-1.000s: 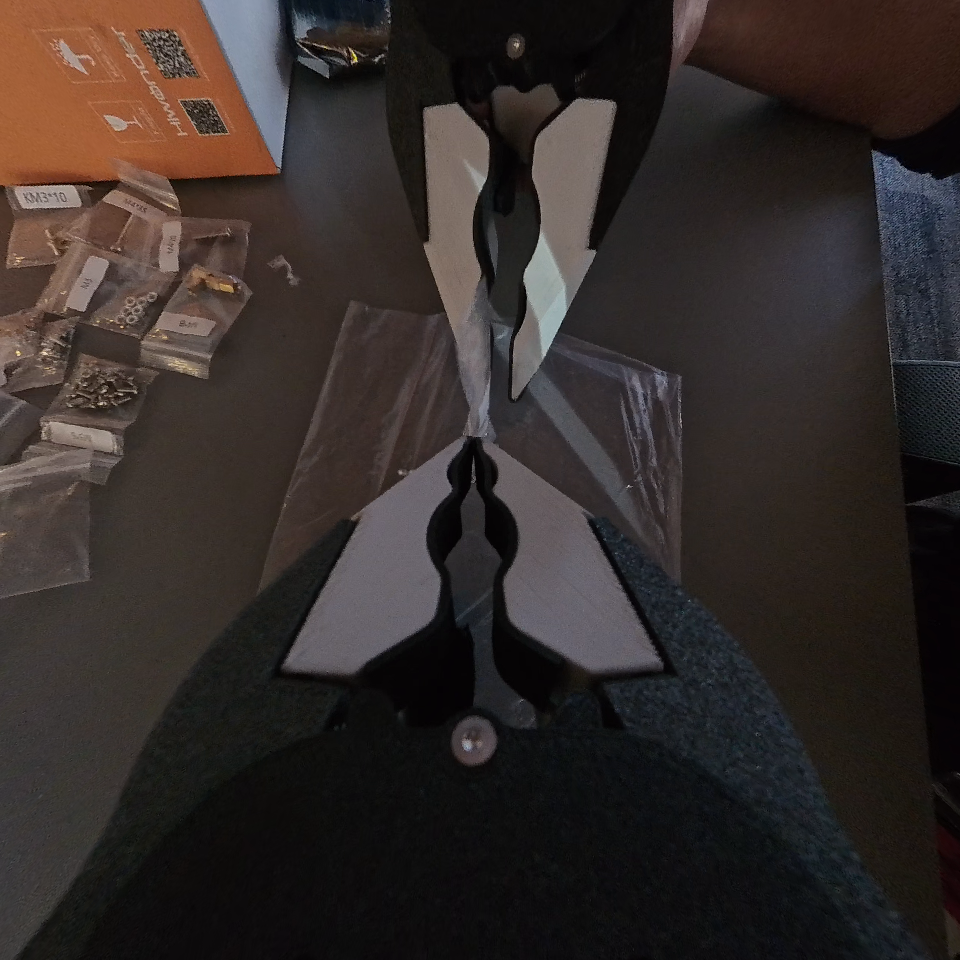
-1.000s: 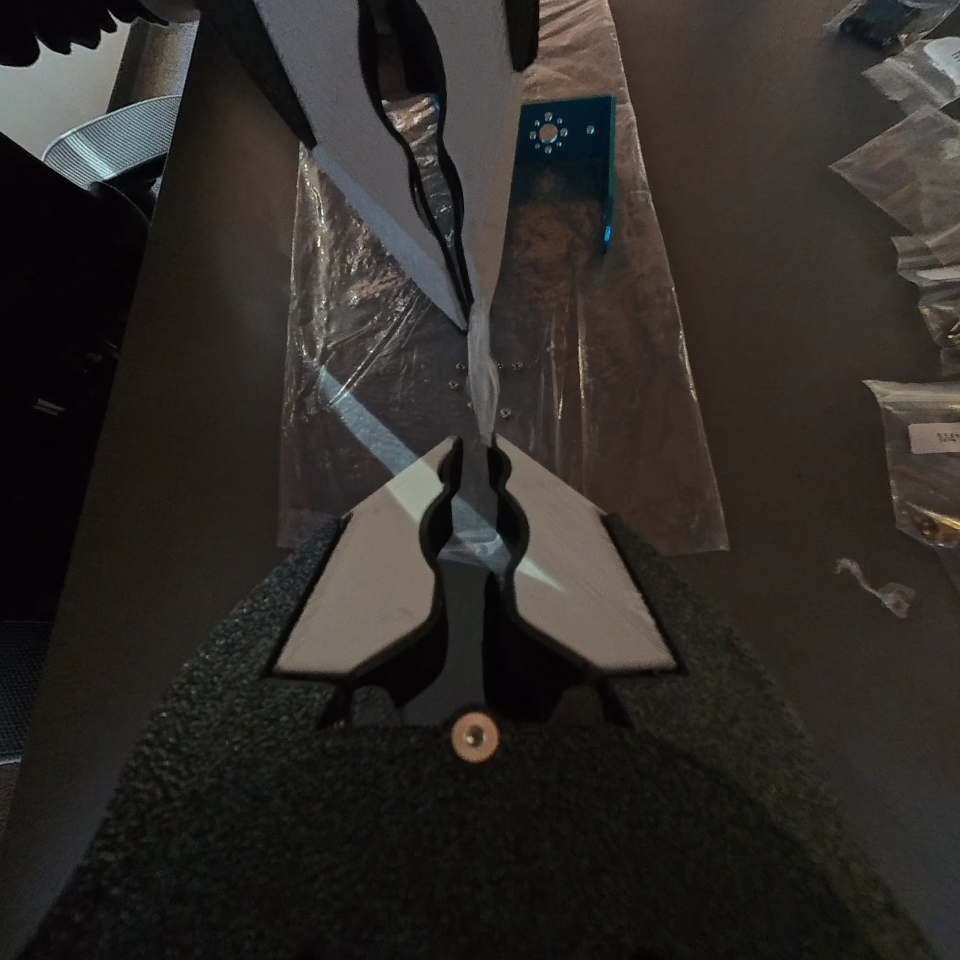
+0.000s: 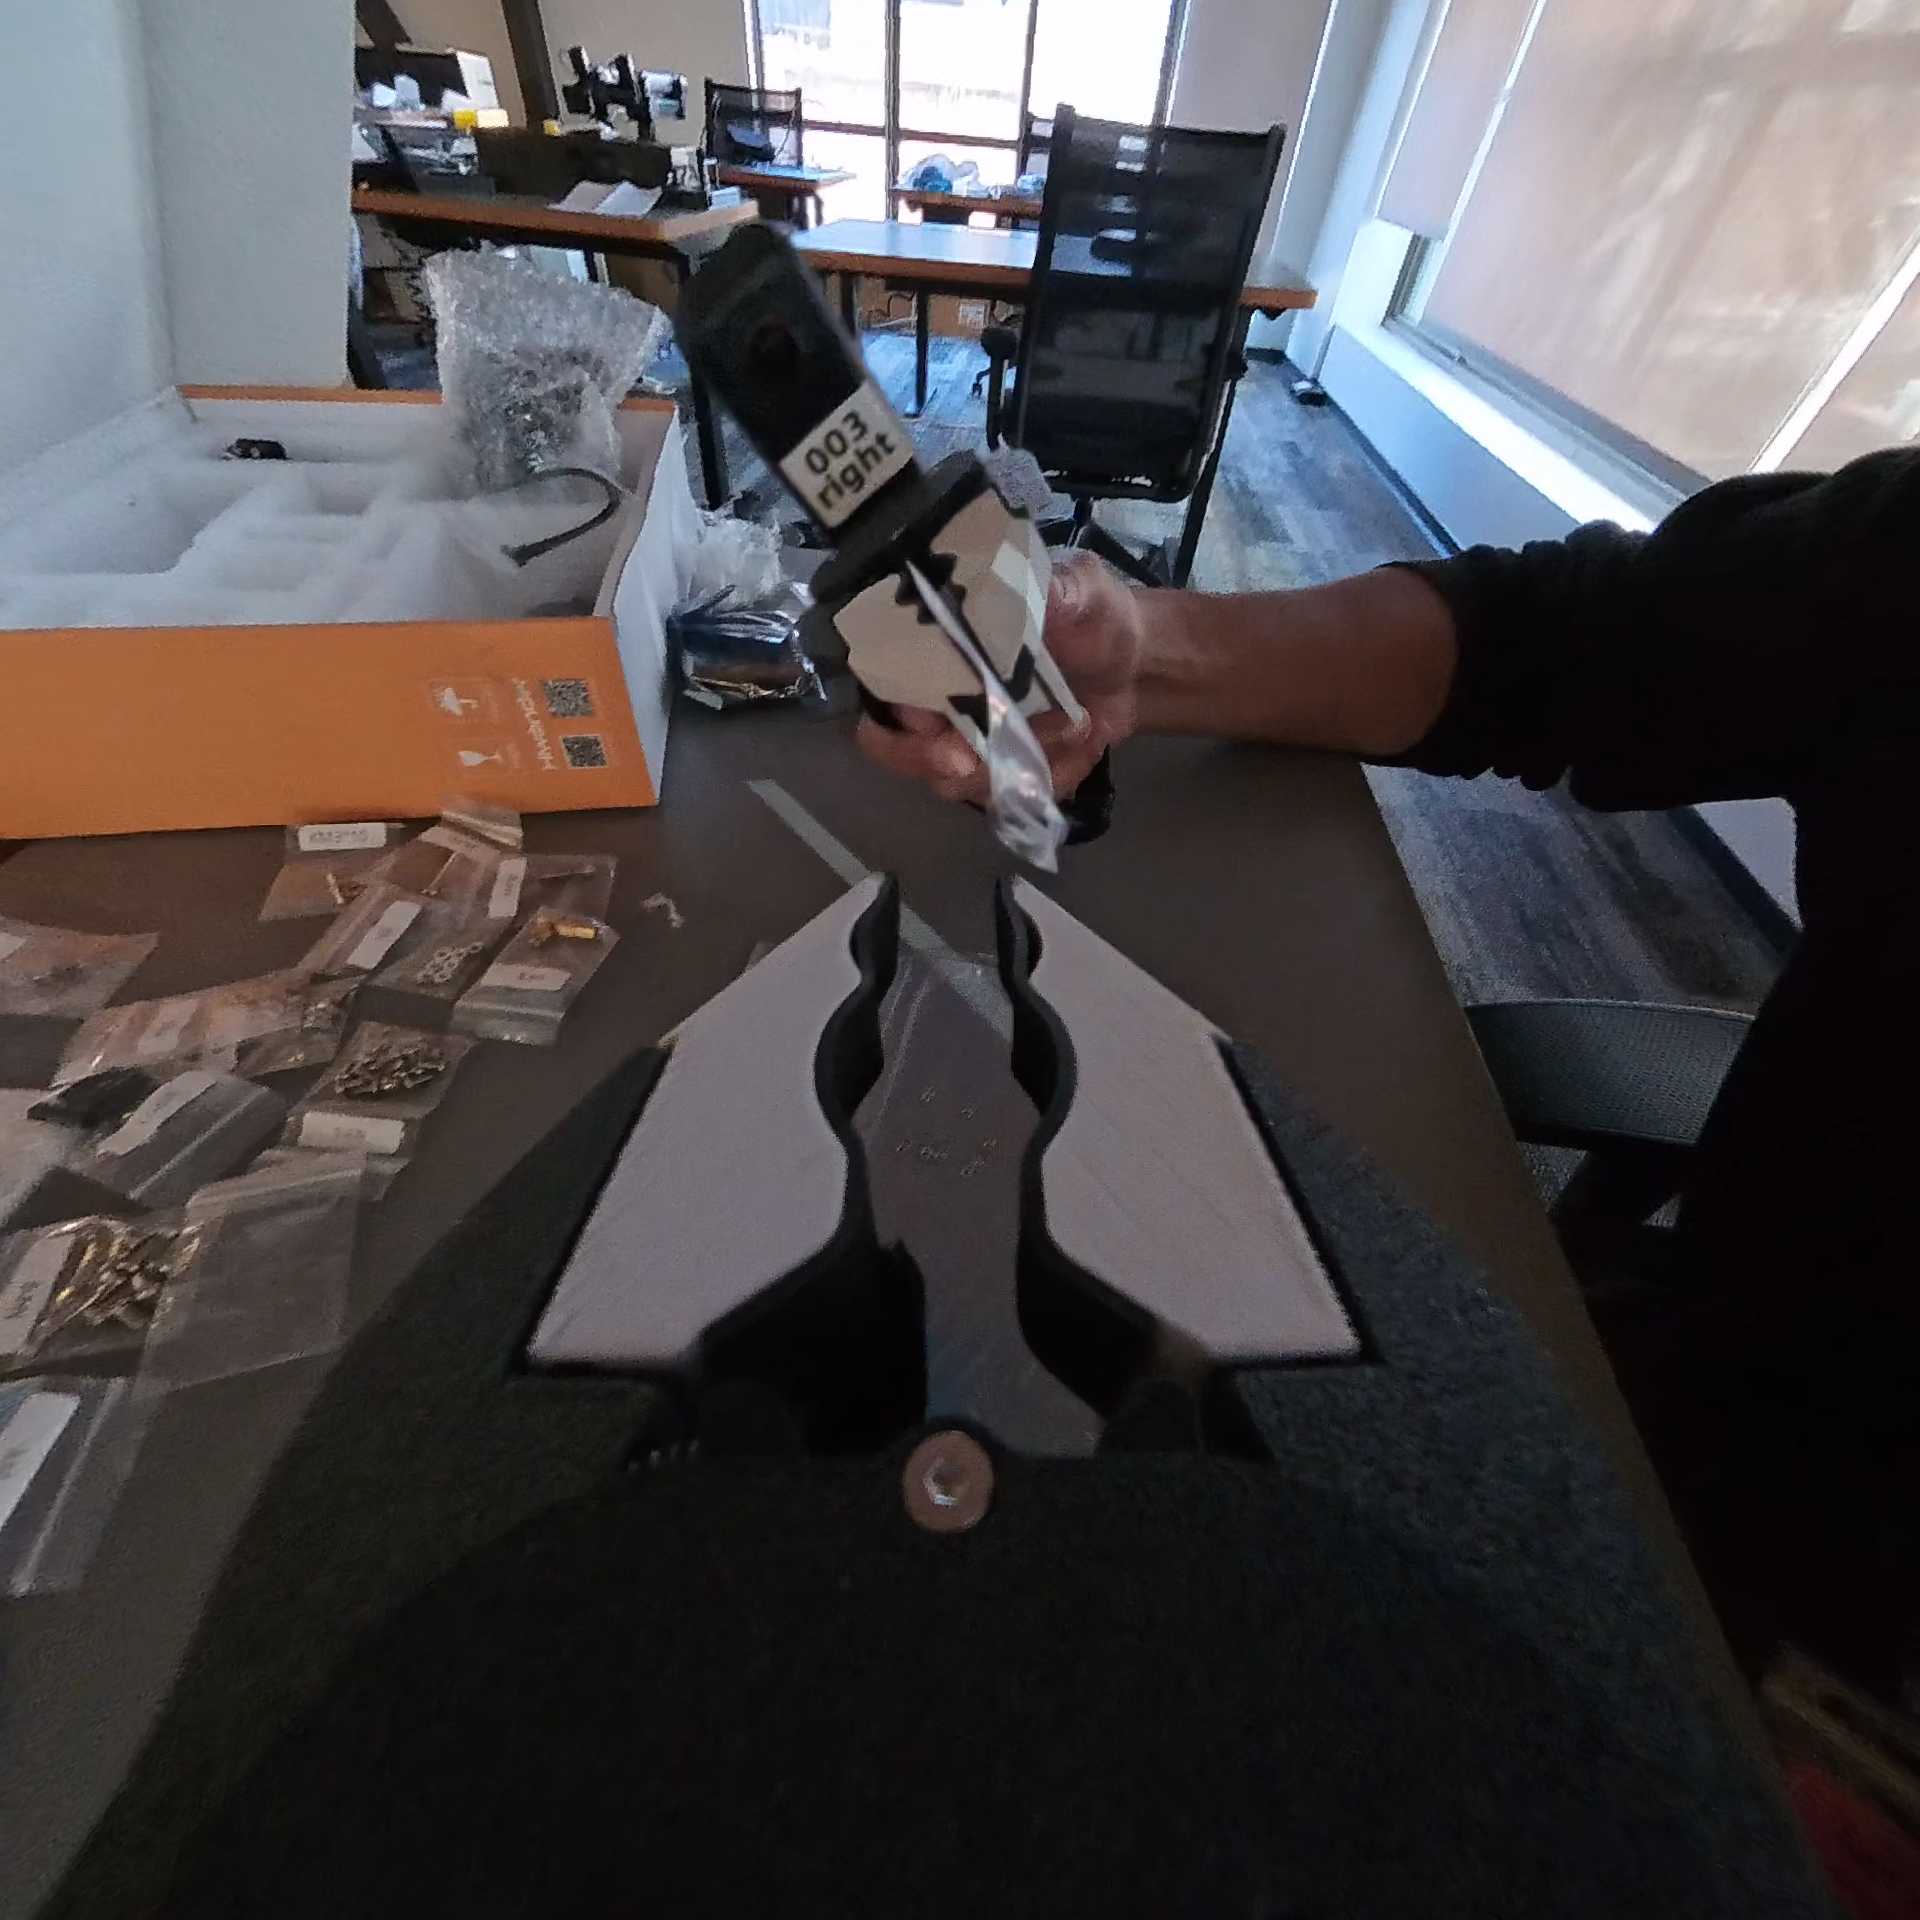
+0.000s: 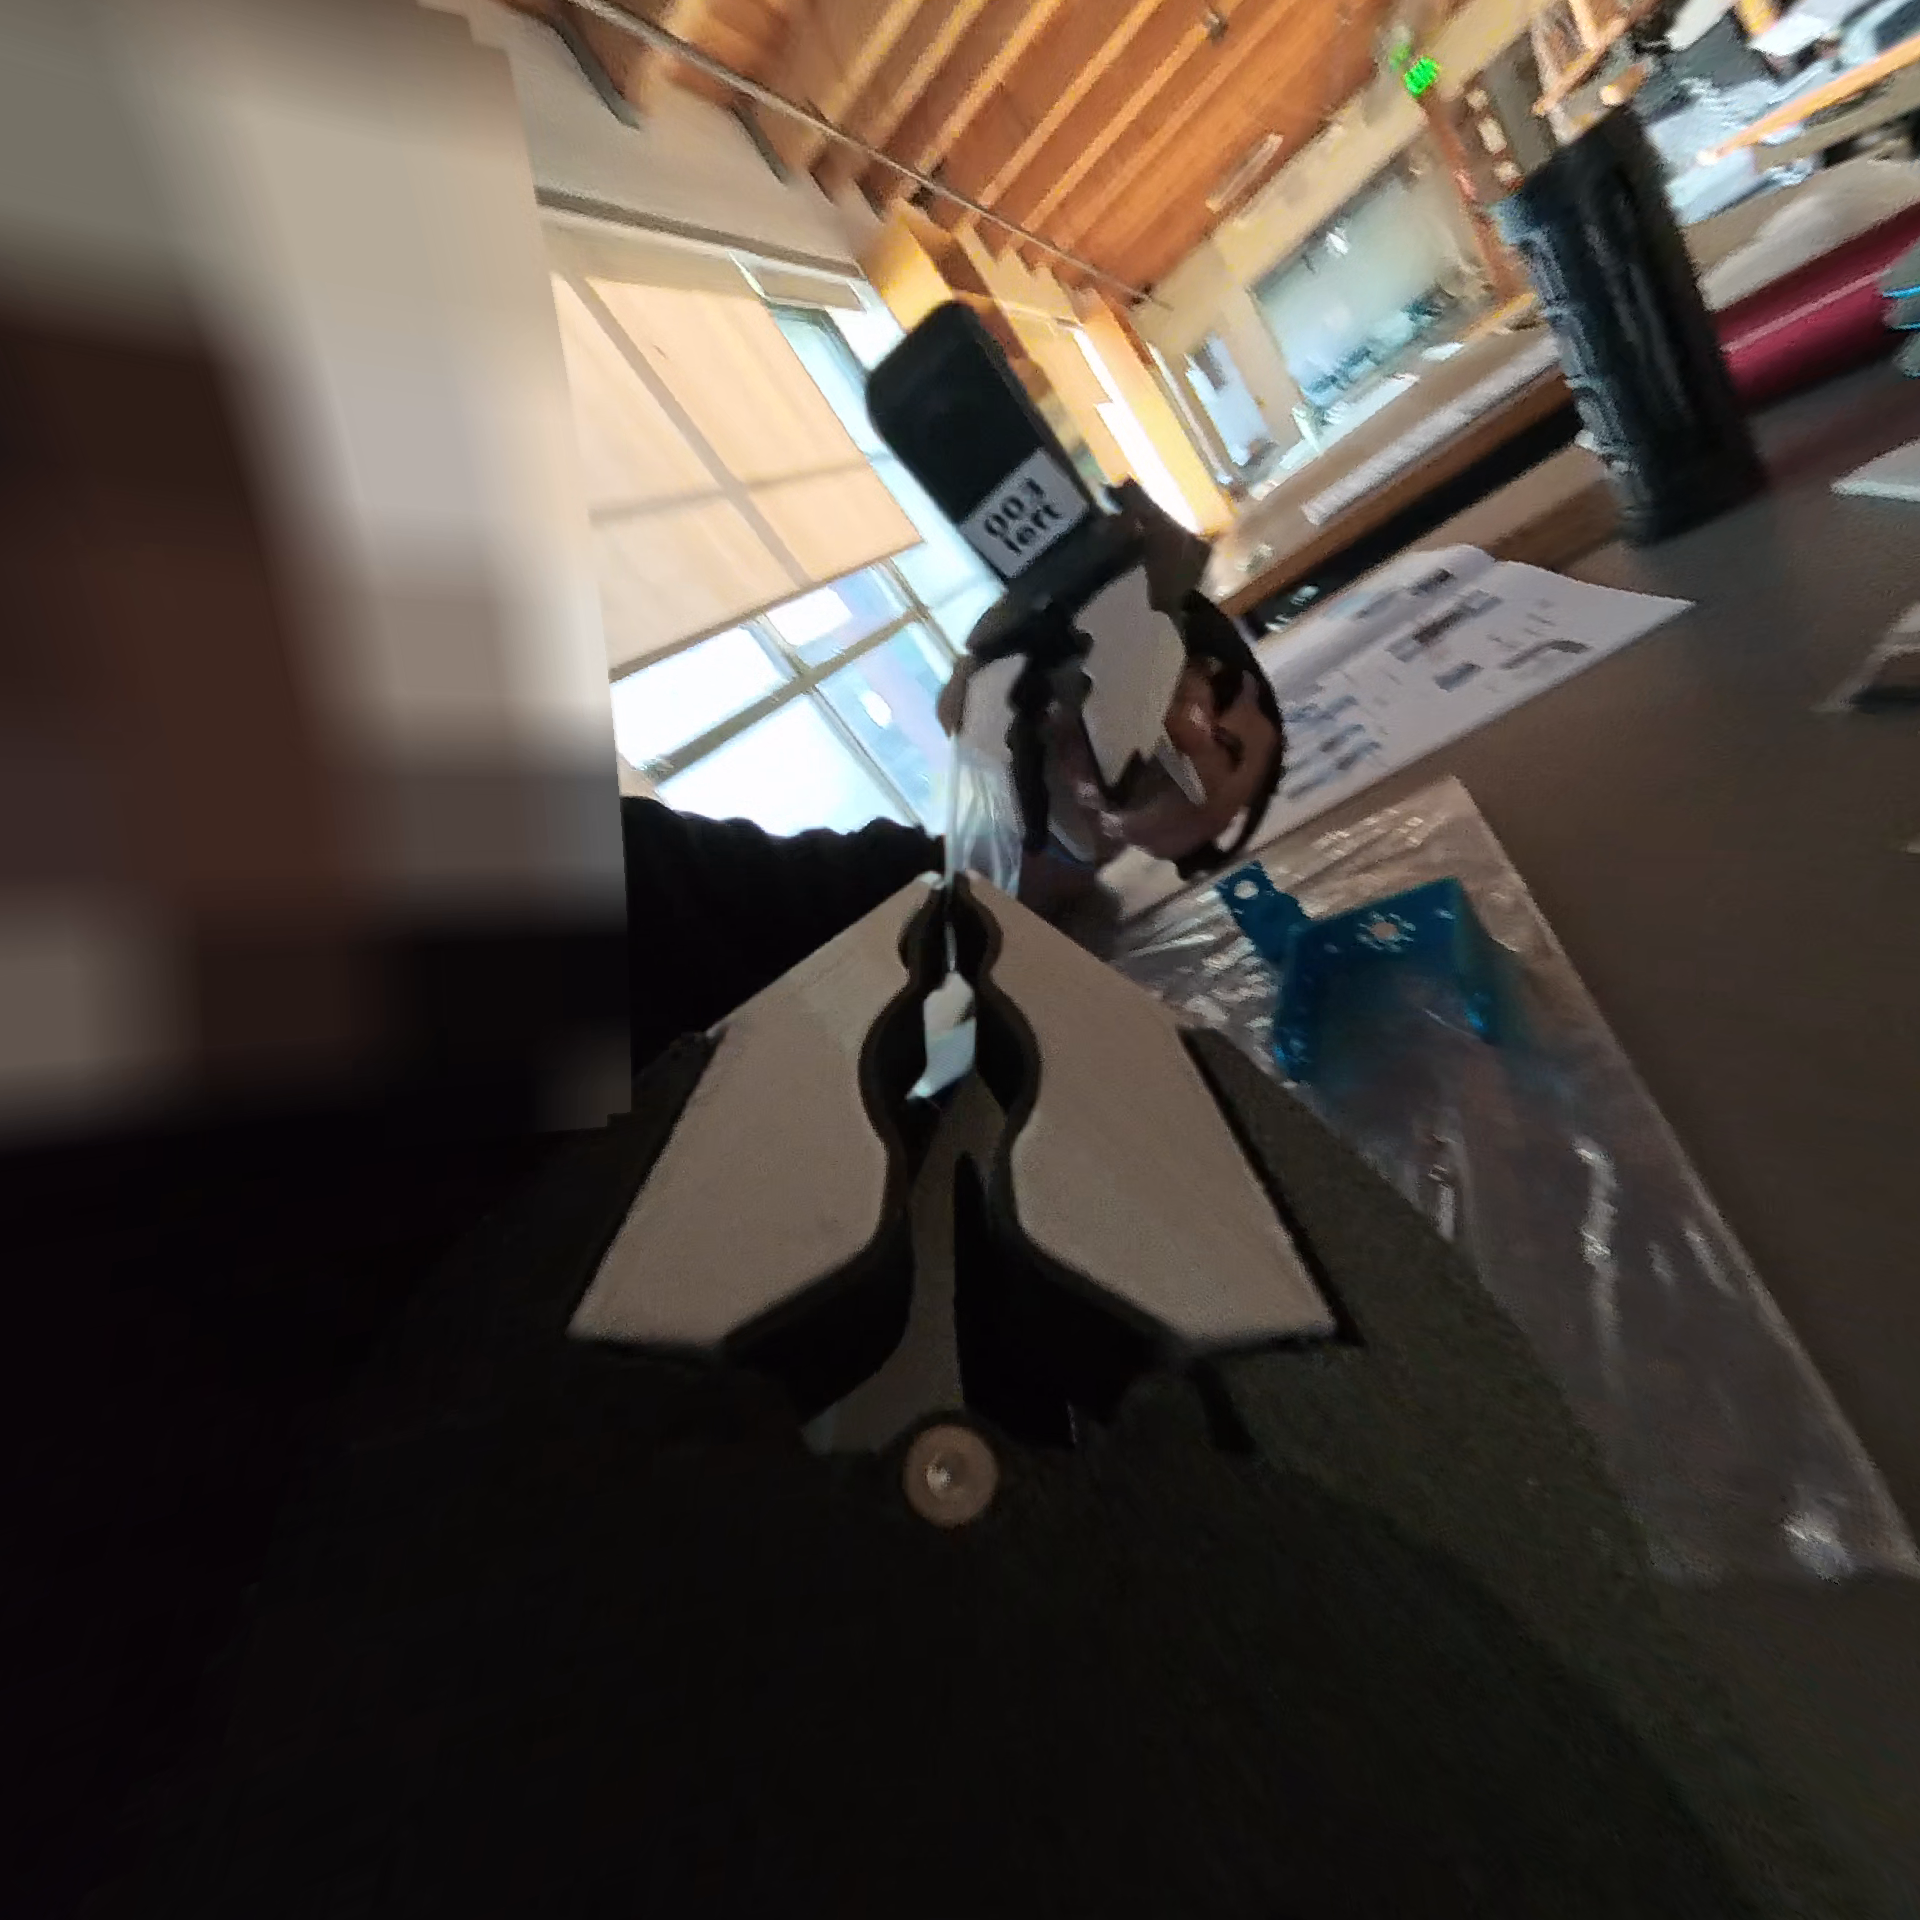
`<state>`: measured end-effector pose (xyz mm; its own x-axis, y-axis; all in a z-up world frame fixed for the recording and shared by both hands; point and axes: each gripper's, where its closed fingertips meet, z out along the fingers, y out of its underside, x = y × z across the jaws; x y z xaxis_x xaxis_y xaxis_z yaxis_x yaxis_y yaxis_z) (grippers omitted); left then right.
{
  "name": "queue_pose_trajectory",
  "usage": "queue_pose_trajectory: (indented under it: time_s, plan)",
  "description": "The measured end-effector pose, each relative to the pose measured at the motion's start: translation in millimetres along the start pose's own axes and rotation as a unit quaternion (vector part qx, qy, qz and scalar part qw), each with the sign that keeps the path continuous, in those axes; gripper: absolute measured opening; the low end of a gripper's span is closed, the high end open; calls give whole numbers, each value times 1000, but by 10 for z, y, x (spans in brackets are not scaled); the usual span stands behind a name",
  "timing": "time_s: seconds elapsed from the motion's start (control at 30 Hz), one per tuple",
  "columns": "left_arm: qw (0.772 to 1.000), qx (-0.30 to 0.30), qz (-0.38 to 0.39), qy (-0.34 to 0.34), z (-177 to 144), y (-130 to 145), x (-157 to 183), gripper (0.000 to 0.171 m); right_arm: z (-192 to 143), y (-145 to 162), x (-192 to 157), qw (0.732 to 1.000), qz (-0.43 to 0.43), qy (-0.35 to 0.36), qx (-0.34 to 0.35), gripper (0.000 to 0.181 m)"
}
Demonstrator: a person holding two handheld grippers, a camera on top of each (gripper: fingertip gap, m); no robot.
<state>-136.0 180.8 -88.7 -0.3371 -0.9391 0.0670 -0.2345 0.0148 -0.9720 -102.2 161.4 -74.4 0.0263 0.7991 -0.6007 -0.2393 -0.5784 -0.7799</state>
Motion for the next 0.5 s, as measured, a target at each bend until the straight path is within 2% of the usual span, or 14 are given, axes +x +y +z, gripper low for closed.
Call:
queue_pose_trajectory:
  time_s: [0.2, 0.4, 0.5]
  plan:
    - [999, 27, -5, 37, 101, -53, 204, 16, 44, 31, -3, 1000, 10, -11, 2, 0]
    - [999, 37, -19, 33, 142, -45, 189, 0, 62, 68, 35, 1000, 8, -1, -4, 0]
    - [997, 42, -44, 51, 141, -65, 213, 0, 75, 103, 123, 999, -16, 34, -17, 2]
